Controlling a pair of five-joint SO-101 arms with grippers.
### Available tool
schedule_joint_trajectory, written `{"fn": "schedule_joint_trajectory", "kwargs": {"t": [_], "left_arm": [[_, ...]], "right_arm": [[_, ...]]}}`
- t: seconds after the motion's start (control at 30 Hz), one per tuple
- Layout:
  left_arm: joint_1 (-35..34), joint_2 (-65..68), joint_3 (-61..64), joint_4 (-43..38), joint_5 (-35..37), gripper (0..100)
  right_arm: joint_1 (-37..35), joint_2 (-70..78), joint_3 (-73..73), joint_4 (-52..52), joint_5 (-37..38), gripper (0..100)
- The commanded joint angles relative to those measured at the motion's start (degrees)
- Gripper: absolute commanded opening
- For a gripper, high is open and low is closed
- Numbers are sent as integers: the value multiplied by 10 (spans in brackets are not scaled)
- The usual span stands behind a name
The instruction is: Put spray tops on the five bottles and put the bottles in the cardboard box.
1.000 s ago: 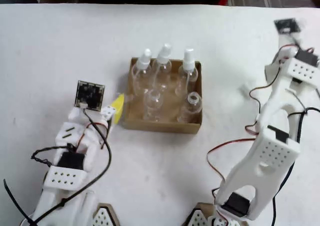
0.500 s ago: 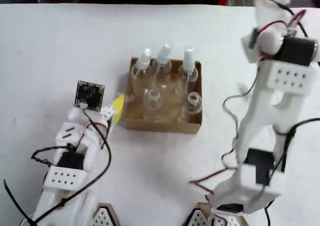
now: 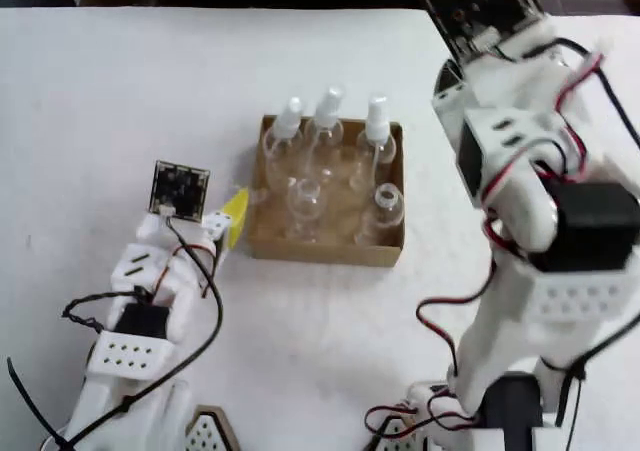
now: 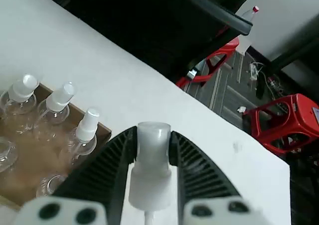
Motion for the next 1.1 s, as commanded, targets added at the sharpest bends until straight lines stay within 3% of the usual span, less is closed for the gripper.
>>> {"fn": "schedule_joint_trajectory", "kwargs": {"t": [0.0, 0.2, 0.3, 0.57, 1.07], "left_arm": [[2, -14, -5, -12, -7, 233], [1, -14, -5, -12, -7, 233], [1, -14, -5, -12, -7, 233], [1, -14, -5, -12, -7, 233], [1, -14, -5, -12, -7, 233]], "right_arm": [[-7, -25, -19, 3, 0, 15], [-7, -40, -18, 30, -3, 15], [-7, -44, -15, 32, -55, 15], [-39, -91, 164, 17, -97, 15], [-119, -337, 559, -322, -98, 15]]}}
